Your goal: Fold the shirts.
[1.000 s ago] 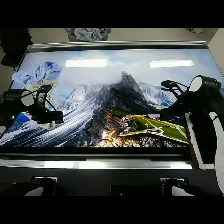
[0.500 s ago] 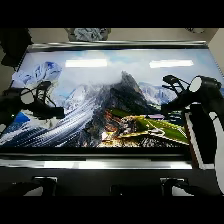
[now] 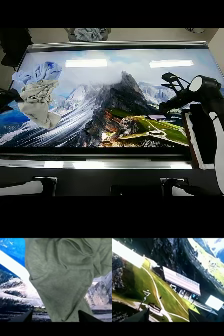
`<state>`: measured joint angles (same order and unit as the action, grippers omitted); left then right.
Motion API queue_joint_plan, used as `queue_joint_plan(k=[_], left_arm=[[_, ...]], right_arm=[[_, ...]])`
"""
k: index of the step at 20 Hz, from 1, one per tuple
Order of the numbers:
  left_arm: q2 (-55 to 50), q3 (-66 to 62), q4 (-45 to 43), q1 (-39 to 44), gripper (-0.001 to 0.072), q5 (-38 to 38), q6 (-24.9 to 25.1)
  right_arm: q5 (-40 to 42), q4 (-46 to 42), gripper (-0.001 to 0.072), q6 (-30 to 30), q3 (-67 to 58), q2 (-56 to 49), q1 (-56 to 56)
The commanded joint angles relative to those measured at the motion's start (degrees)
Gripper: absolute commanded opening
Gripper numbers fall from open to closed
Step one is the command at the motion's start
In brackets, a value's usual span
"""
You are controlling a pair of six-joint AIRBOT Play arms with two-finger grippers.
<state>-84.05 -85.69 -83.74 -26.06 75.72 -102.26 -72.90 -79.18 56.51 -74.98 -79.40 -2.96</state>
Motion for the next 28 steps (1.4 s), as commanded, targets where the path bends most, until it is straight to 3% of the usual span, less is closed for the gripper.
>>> queue_joint_plan(k=[1,4,8,9,11,14,19,23,28], left_arm=[[-4.24,2.14,9.75,-7.04,0.0720,-6.49,0.20],[-7.58,5.46,9.81,-5.97,0.0720,-12.33,0.48],[-12.57,5.81,10.32,-5.07,0.0720,-15.21,5.18],[-13.16,5.81,10.49,-4.74,0.0692,-15.89,5.46],[-12.87,5.79,10.88,-3.98,0.0039,-16.31,6.27],[-5.46,5.77,14.03,-2.21,0.0028,-20.35,10.34],[22.99,5.81,28.55,5.51,0.0028,-26.67,23.06],[40.94,6.69,28.28,19.76,0.0028,-26.73,22.86],[43.93,13.18,28.28,38.23,0.0029,-26.80,19.76]], right_arm=[[0.17,4.02,0.0570,-2.36,0.00,-0.02,0.00],[0.20,4.20,0.0570,-2.34,0.00,-0.02,0.00],[-1.33,5.73,0.0570,-2.21,0.00,-0.02,0.00],[-1.33,6.47,0.0570,-2.05,0.00,-0.02,0.00],[-0.83,7.78,0.0571,-2.08,-0.07,0.02,0.00],[1.22,8.00,0.0569,-3.65,-0.13,2.71,0.00],[3.63,5.81,0.0568,-4.68,-0.17,16.39,0.00],[2.56,5.86,0.0551,-3.96,-0.17,28.63,0.00],[-3.87,2.69,0.0551,-0.85,-0.17,38.36,0.00]])
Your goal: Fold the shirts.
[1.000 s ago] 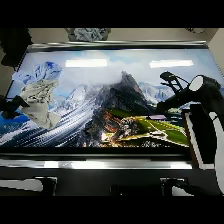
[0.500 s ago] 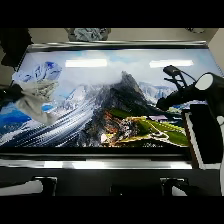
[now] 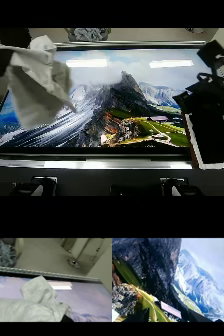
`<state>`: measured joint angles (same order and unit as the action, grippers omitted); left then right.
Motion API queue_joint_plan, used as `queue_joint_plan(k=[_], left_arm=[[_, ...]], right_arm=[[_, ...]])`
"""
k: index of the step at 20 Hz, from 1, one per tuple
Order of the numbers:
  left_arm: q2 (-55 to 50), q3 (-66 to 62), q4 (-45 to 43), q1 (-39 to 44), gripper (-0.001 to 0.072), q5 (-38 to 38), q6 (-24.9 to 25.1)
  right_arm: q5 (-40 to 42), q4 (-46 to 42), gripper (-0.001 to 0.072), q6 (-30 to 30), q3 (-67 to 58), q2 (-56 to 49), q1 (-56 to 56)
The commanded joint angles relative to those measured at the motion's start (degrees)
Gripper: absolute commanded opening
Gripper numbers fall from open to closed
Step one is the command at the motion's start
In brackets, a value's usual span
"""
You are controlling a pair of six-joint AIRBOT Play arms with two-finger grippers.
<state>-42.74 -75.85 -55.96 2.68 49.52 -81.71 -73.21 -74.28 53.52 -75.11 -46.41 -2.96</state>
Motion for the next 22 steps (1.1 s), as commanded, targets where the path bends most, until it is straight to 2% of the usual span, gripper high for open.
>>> queue_joint_plan(k=[1,5,9,10,11,12,14,16,18,20,22], left_arm=[[1.03,5.51,0.50,12.37,0.0028,-0.63,-0.76],[-10.97,12.41,0.52,22.01,0.0028,-1.11,0.92],[-28.09,13.00,0.50,31.12,0.0030,-1.38,4.20],[-31.32,12.81,0.74,31.85,0.0127,-0.90,4.20],[-33.05,11.63,0.72,31.45,0.0533,1.29,4.00],[-33.59,9.25,0.33,29.77,0.0719,4.35,3.82],[-32.65,2.14,-6.34,24.02,0.0720,11.93,3.76],[-31.10,-4.72,-16.09,15.89,0.0720,22.58,3.74],[-29.09,-3.58,-18.84,7.52,0.0720,30.16,3.72],[-26.36,5.05,-17.97,1.62,0.0720,31.47,3.74],[-22.73,18.99,-14.84,-1.09,0.0720,29.09,3.78]], right_arm=[[-5.16,-3.74,0.0551,3.08,-0.04,6.45,0.00],[-10.36,-8.44,0.0551,4.81,0.09,7.23,0.00],[-10.29,-9.11,0.0549,7.45,0.13,5.35,0.00],[-10.38,-9.11,0.0549,8.57,0.13,4.17,0.00],[-10.56,-9.09,0.0551,9.29,0.13,2.84,0.00],[-10.86,-8.96,0.0561,9.31,0.13,0.98,0.00],[-11.63,-8.00,0.0700,8.50,0.13,-3.54,0.00],[-14.29,-1.84,0.0702,4.90,0.22,-9.33,0.00],[-16.94,9.97,0.0700,0.85,2.78,-14.93,0.00],[-14.32,18.95,0.0700,-1.44,8.76,-18.47,0.02],[-9.64,23.50,0.0699,-1.62,16.39,-20.04,0.07]])
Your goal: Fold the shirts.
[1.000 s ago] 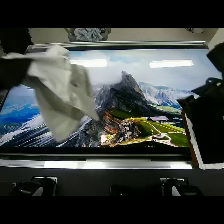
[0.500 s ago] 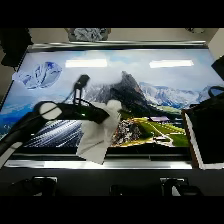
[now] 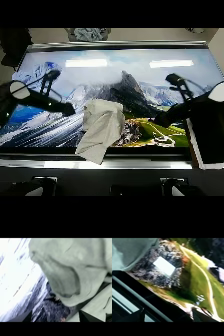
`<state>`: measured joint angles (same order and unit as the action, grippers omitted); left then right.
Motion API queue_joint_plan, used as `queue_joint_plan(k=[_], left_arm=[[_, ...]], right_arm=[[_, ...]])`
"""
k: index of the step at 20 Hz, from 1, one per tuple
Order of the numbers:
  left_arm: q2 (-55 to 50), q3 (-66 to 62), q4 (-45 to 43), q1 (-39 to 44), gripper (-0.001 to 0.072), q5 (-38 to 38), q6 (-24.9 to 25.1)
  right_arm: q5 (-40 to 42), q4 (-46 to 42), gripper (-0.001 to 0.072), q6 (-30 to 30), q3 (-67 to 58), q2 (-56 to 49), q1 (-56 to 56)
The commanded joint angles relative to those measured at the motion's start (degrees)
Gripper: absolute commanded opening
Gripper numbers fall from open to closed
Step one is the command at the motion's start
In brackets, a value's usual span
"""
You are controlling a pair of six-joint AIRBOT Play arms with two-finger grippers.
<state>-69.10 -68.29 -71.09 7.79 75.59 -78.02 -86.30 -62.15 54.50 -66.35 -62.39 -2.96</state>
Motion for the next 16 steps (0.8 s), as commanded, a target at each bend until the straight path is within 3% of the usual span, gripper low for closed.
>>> queue_joint_plan(k=[1,5,8,9,11,13,14,15,16], left_arm=[[5.09,17.92,2.60,-6.14,0.0720,1.14,0.11],[6.29,34.86,14.99,-2.12,0.0717,-8.52,3.08],[6.12,37.64,17.14,2.10,0.0708,-13.73,3.06],[5.97,37.64,17.18,3.19,0.0666,-14.60,3.04],[5.66,37.68,18.18,5.42,0.0522,-17.25,3.04],[4.83,37.68,20.52,7.34,0.0443,-19.50,3.02],[4.39,37.68,20.83,7.98,0.0193,-20.00,2.93],[4.22,37.68,20.79,8.00,0.0034,-20.00,2.80],[4.31,37.68,20.76,7.89,0.0030,-20.02,2.84]], right_arm=[[5.57,13.77,0.0699,-3.56,11.52,-4.24,0.07],[11.52,17.53,0.0699,-6.16,21.11,-4.22,0.07],[12.92,20.28,0.0700,-8.39,23.71,-4.22,0.07],[13.46,21.35,0.0700,-8.85,24.15,-4.22,0.07],[15.93,22.25,0.0701,-9.97,25.07,-4.22,2.43],[21.24,22.16,0.0705,-10.16,25.90,-4.22,8.94],[24.68,22.27,0.0707,-10.12,25.88,-4.33,12.31],[29.40,22.84,0.0708,-9.14,25.88,-4.46,15.41],[32.96,23.50,0.0708,-7.06,25.88,-4.85,17.62]])
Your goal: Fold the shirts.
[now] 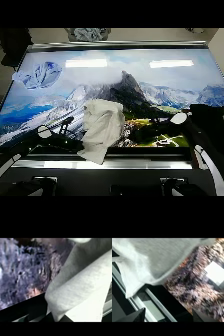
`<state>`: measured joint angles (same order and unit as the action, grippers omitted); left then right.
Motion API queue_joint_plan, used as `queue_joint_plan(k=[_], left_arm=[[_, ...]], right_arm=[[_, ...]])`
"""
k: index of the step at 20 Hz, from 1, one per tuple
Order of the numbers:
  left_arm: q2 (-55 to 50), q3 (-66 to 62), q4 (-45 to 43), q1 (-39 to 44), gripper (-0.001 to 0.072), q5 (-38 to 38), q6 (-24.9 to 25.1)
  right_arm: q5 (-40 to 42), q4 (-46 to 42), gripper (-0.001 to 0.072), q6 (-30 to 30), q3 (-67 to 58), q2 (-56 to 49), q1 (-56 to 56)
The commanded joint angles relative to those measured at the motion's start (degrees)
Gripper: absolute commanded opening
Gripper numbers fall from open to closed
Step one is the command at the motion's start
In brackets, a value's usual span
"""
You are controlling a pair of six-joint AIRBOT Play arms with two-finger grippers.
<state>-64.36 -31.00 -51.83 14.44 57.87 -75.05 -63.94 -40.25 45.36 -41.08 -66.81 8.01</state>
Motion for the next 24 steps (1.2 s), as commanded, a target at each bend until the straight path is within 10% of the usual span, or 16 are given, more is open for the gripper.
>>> queue_joint_plan(k=[1,7,10,18,24], left_arm=[[-0.37,0.37,1.51,1.22,0.0030,-2.38,-0.09],[0.02,0.37,1.51,1.25,0.0030,-4.50,0.13],[0.02,0.24,1.51,1.25,0.0030,-5.44,1.11],[12.52,-24.28,-11.89,-5.33,0.0028,-2.36,-0.59],[20.83,-61.11,-8.48,-13.16,0.0028,-2.47,-5.49]], right_arm=[[13.73,2.25,0.0707,4.52,0.61,-1.31,8.02],[19.52,10.32,0.0630,5.16,0.55,-9.57,11.61],[19.23,11.10,0.0053,4.85,0.13,-10.56,12.52],[-2.75,-27.50,0.0050,6.10,-27.69,6.93,-0.09],[7.02,-31.12,0.0050,8.35,-50.95,27.80,-3.45]])
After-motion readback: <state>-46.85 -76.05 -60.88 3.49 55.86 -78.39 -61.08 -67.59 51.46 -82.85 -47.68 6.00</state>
